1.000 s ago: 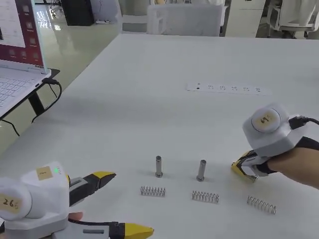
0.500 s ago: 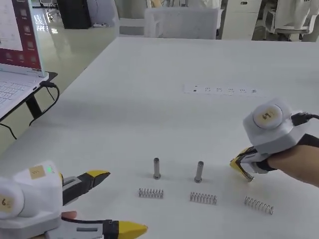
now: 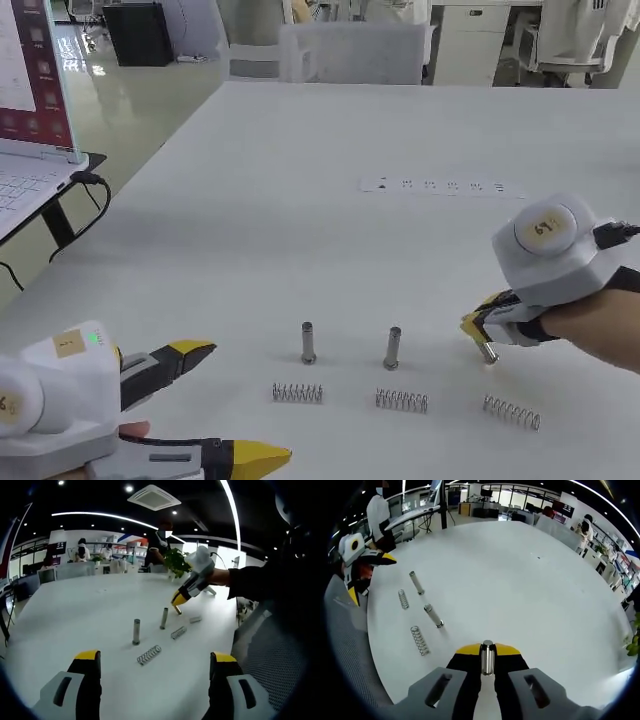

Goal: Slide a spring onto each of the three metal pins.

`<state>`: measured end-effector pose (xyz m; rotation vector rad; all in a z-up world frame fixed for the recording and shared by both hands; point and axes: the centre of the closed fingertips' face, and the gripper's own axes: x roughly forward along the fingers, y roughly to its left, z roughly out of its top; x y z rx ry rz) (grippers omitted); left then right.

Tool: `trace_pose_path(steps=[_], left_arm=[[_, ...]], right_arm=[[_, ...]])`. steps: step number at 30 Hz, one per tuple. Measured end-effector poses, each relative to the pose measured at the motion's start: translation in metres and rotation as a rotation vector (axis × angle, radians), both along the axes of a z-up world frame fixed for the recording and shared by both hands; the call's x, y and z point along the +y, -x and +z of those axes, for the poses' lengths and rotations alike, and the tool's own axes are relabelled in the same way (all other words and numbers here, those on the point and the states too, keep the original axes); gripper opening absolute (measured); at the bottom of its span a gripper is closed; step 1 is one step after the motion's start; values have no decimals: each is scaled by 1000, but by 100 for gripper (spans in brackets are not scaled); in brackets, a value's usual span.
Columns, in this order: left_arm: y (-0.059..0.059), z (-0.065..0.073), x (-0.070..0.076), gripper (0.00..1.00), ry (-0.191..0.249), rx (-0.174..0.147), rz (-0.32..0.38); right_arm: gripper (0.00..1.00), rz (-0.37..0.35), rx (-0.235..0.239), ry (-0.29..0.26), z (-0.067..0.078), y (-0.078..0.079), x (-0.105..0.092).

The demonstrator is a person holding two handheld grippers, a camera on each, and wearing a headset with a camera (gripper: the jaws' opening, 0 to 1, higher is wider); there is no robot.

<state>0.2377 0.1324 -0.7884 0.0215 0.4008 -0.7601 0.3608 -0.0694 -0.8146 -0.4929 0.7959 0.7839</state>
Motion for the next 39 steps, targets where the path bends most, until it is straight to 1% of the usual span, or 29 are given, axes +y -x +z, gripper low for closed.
trace_pose_path(steps=[13, 22, 29, 39], left_arm=[[-4, 3, -4, 87, -3, -7, -13], [-5, 5, -5, 87, -6, -12, -19], [-5, 6, -6, 87, -7, -13, -19], [-4, 6, -5, 87, -9, -13, -17]], right_arm=[[6, -29, -4, -24, 6, 8, -8], [6, -49, 2, -42, 8, 13, -16], [6, -60, 7, -49, 8, 14, -21], [6, -67, 14, -51, 8, 15, -22]])
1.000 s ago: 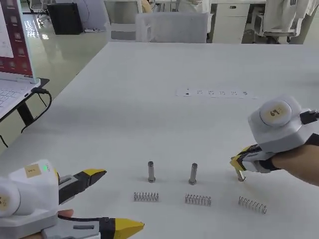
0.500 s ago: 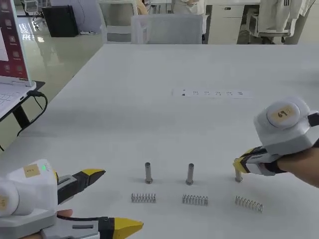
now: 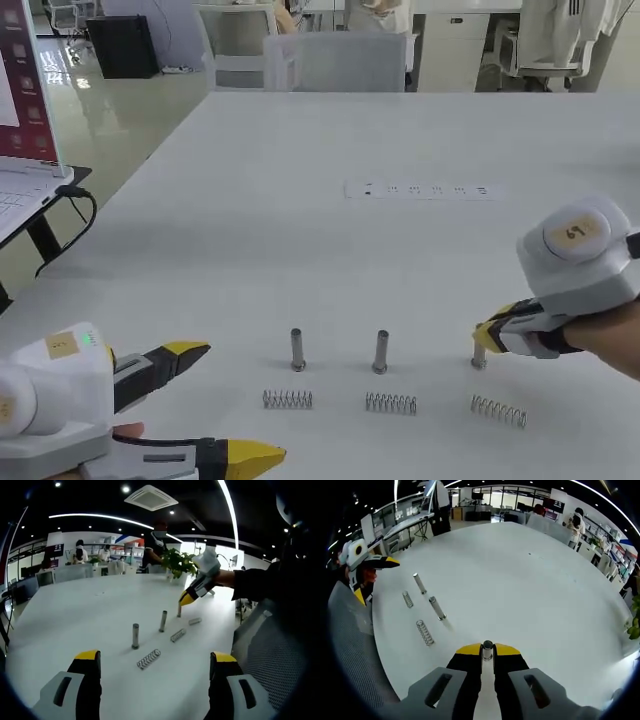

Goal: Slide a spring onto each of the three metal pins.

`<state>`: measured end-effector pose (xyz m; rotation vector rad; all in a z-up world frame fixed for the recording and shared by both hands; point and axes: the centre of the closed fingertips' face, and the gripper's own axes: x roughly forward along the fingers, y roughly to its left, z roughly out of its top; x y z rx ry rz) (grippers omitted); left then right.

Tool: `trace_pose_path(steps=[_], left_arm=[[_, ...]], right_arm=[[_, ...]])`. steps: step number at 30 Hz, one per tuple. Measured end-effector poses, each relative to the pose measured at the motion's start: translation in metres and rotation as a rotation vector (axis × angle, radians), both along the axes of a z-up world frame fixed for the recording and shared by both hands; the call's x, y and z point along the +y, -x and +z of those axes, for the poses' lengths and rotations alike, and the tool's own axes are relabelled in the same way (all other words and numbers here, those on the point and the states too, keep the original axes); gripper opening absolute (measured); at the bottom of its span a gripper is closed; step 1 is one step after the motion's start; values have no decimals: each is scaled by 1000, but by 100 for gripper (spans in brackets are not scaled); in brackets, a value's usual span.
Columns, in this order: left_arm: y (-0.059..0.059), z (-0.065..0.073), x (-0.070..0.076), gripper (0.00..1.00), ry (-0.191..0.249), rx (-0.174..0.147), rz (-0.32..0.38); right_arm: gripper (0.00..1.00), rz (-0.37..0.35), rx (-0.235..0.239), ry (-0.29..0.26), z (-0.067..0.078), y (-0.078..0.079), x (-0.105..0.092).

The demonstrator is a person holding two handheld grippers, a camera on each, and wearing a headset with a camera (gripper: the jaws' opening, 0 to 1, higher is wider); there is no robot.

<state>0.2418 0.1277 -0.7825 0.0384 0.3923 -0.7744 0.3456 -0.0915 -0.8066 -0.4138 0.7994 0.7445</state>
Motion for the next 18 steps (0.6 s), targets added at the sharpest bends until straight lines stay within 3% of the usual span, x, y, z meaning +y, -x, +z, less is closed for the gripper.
trace_pose_path(steps=[18], left_arm=[[1, 0, -2, 87, 1, -1, -5]], right_arm=[[6, 7, -1, 16, -2, 3, -4]])
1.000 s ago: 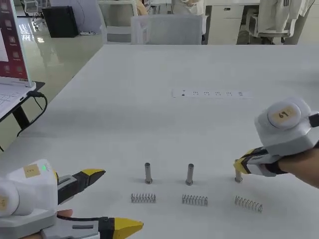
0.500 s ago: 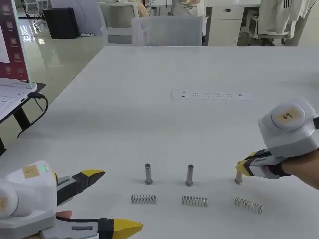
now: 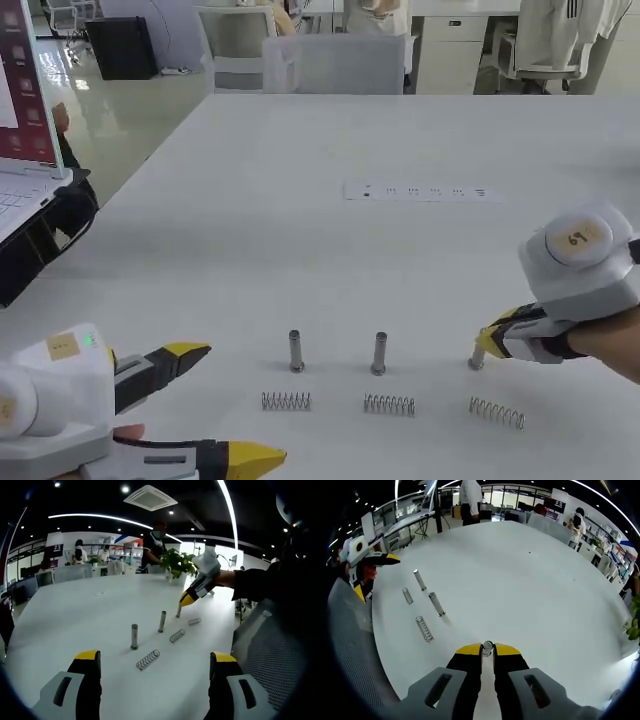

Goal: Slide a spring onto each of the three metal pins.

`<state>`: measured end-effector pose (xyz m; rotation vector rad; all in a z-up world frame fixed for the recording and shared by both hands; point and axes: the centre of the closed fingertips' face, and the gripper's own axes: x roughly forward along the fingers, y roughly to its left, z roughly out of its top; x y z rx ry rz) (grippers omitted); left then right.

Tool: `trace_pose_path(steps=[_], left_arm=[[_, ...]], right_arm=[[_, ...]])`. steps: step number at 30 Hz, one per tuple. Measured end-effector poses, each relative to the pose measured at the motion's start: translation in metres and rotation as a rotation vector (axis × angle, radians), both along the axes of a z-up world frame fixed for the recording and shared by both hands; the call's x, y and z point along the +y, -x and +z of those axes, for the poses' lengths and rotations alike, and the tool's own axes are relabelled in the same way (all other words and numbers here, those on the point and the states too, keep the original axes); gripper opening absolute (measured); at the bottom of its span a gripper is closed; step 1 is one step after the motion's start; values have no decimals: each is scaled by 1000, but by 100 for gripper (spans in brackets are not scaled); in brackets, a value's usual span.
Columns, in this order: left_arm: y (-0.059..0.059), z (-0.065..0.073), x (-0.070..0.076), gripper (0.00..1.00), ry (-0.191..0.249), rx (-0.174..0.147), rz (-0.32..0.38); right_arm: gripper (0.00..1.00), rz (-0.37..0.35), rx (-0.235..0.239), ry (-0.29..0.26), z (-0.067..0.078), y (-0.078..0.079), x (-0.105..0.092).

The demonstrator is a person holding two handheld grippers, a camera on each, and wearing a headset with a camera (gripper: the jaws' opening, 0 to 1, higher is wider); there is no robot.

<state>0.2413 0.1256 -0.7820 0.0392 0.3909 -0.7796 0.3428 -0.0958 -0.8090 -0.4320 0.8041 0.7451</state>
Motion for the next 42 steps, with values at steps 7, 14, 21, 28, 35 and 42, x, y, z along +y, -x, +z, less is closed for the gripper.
trace_pose_path(steps=[7, 14, 21, 28, 35, 42], left_arm=[[0, 0, 0, 87, 2, -2, 2], [-1, 0, 1, 87, 2, 0, 1], [-1, 1, 0, 87, 2, -1, 1], [-1, 0, 0, 87, 2, 1, -1], [-1, 1, -2, 87, 1, 0, -2], [-1, 0, -3, 87, 2, 2, -4]], right_arm=[[8, 5, 0, 0, 0, 1, 0], [9, 9, 0, -4, 0, 1, 0], [12, 4, -4, -7, 1, 2, -3], [13, 2, 0, -2, -1, 9, -12], [13, 46, 3, 7, -1, 22, -14], [14, 103, 41, 2, -8, 38, -14]])
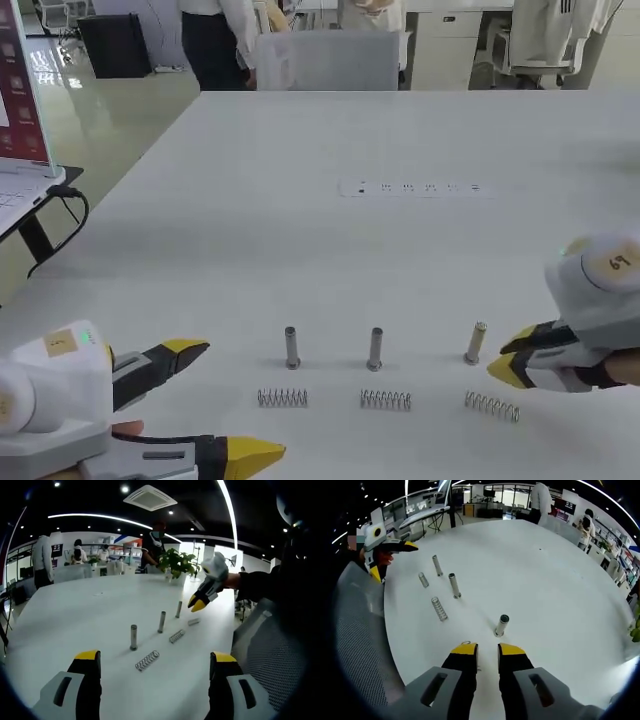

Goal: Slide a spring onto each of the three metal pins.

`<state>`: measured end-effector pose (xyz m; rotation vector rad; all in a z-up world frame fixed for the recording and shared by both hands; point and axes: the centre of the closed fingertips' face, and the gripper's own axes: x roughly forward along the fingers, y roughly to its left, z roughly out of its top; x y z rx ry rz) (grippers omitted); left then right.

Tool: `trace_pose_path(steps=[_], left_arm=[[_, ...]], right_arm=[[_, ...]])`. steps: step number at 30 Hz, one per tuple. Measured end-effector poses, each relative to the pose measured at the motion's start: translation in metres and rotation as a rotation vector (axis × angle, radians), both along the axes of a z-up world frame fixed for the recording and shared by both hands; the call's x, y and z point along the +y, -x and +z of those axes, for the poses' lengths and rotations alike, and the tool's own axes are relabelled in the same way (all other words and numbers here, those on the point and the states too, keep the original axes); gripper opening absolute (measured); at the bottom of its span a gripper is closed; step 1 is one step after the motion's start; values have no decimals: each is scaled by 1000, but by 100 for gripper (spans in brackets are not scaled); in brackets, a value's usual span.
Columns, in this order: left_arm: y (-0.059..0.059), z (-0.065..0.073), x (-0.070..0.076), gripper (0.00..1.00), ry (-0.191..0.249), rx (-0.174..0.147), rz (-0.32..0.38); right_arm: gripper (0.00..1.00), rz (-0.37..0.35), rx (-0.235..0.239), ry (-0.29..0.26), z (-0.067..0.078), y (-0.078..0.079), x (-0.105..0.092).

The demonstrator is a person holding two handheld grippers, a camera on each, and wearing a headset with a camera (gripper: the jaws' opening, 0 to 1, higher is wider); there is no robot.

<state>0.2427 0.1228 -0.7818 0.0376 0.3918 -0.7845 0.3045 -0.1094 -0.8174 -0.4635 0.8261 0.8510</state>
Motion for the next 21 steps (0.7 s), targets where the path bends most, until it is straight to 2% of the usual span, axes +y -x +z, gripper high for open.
trace_pose_path(steps=[8, 11, 21], left_arm=[[0, 0, 0, 87, 0, 0, 2], [0, 0, 0, 87, 0, -1, 2], [1, -1, 1, 86, -2, 3, 3]], right_arm=[[14, 113, 59, 40, -16, 20, -1], [15, 150, 65, 77, -23, 24, -4], [14, 197, 76, 125, -31, 27, -7]])
